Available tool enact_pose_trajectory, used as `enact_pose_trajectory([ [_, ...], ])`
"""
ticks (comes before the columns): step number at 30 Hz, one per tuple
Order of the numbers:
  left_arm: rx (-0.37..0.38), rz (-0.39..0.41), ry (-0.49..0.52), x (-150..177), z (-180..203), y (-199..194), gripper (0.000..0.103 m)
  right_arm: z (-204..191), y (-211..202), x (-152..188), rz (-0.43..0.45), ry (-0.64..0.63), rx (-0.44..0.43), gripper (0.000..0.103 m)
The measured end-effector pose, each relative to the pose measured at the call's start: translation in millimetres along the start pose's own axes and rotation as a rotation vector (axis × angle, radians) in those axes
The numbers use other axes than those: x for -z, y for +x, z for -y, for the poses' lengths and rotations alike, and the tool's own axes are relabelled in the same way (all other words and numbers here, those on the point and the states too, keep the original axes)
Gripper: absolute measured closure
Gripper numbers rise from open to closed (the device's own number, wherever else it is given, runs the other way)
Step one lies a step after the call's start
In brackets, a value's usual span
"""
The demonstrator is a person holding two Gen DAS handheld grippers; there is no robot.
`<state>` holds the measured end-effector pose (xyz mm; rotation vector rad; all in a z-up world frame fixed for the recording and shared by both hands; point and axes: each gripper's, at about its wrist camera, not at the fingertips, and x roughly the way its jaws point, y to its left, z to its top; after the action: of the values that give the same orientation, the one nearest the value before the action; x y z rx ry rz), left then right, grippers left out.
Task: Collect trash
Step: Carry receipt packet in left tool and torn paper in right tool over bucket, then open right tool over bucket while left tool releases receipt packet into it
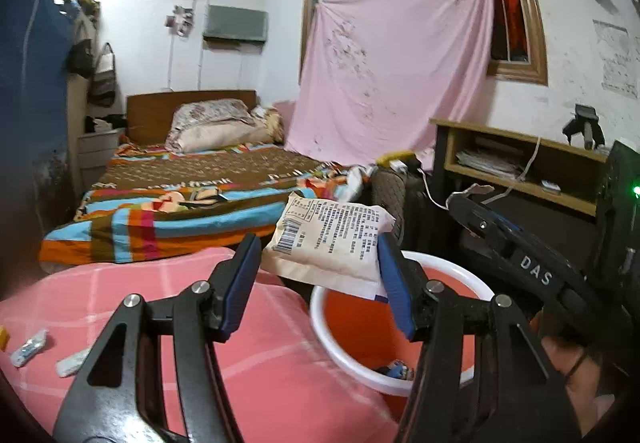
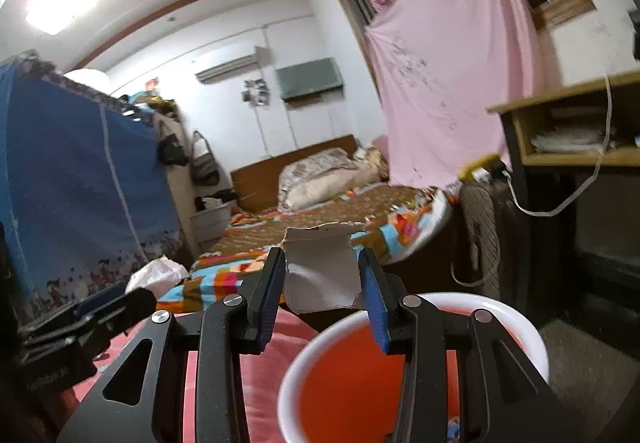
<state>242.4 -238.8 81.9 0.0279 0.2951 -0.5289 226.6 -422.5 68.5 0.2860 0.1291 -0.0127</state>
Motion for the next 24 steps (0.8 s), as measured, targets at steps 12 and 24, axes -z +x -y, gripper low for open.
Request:
enact_pose_trajectory([
  [12, 0.074, -0.212, -0.06, 16.8, 24.3, 51.8, 0.062, 24.9, 3.9, 11.5, -0.11, 0.044, 0.081, 0.066],
  [24, 0.122, -0.334, -0.134, 27.1, 25.9, 73.5, 0.058, 36.7, 10.5, 15.2, -0.173, 0.071, 0.104, 0.056],
])
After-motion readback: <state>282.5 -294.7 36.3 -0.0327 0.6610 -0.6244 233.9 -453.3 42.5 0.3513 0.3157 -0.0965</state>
